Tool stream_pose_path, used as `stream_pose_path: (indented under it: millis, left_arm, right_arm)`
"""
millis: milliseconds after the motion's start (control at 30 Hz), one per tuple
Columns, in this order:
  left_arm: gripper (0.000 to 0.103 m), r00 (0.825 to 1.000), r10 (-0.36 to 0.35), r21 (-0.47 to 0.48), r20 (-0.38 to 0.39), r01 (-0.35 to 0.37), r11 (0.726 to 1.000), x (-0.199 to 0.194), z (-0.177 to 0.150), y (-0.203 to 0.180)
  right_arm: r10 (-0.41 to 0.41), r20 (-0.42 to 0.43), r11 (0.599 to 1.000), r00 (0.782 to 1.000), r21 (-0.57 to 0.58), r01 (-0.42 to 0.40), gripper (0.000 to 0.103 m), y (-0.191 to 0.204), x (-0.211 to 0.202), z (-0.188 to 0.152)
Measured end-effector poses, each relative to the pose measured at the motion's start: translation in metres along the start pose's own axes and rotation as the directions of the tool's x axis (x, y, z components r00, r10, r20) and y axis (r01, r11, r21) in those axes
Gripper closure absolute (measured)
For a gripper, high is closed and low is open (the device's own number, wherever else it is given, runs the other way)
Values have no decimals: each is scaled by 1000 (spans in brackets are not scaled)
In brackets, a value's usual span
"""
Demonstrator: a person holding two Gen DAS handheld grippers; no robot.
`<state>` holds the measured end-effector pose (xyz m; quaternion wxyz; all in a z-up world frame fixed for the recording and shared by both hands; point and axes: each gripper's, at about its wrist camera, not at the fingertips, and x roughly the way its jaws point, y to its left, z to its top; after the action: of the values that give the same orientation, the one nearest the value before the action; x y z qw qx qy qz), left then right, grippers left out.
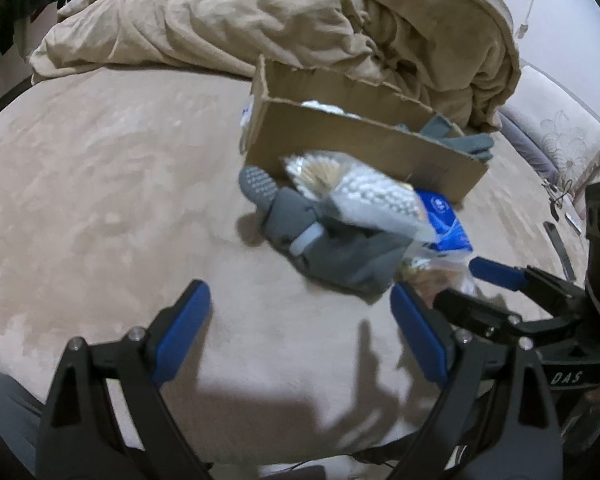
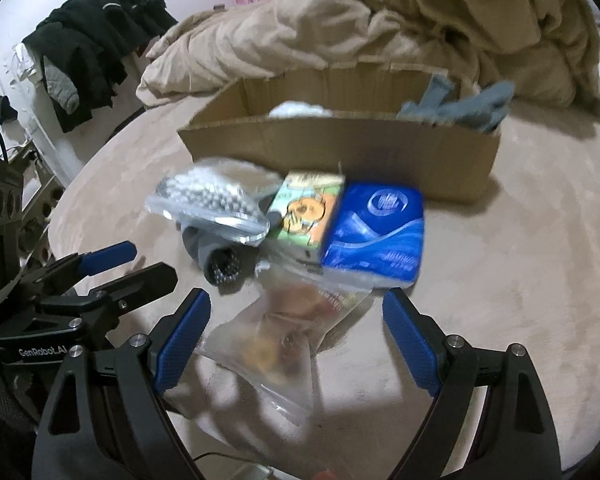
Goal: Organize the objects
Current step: 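Grasp the second grey glove with the left tool while the right tool grasps the clear snack bag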
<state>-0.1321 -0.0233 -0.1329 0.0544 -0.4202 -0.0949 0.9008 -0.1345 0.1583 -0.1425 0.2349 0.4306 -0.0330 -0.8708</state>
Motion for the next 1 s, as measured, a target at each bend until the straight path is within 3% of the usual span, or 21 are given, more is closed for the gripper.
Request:
stream_pose_path:
  millis: [67, 167, 233, 333, 567, 633, 700, 800, 1000]
  left_arm:
    - [10, 1000, -2, 8, 2, 2, 1000, 5, -1, 1]
    - [10, 1000, -23, 30, 15, 23, 999, 12, -1, -2]
    - [10, 999, -41, 50, 22, 39, 998, 18, 0, -6]
    - [10, 999, -29, 69, 22, 27, 997, 26, 5, -11]
    - [12, 999, 38, 121, 11, -39, 992, 46, 14, -28]
    - [18, 998, 54, 120, 19, -56, 991, 46, 13, -28]
    - [34, 998, 61, 124, 27, -64, 990, 43, 13, -27]
    - [46, 998, 50, 109, 47, -54, 993, 36, 13, -24]
    - [55, 995, 34, 105, 93, -43, 993, 14, 13, -26]
  right_arm:
    - [12, -21, 1000, 1000, 9, -12, 16, -3, 7, -2]
    - [60, -38, 997, 998, 42, -58, 31, -12, 11, -5]
    - [79, -30, 996, 996, 46, -78, 50, -16, 8, -5]
    - [85, -25, 996, 996, 34, -84, 58, -19, 1, -8]
    - [81, -12, 996, 997, 38, -80, 61, -28, -8, -14]
    - [78, -2, 996, 997, 46, -77, 62, -31, -12, -14]
    - [76, 8, 996, 997, 54, -77, 62, -31, -14, -12]
    - [76, 19, 995, 997, 65, -77, 62, -33, -17, -10]
    - [77, 45, 995, 996, 68, -80, 62, -30, -27, -9]
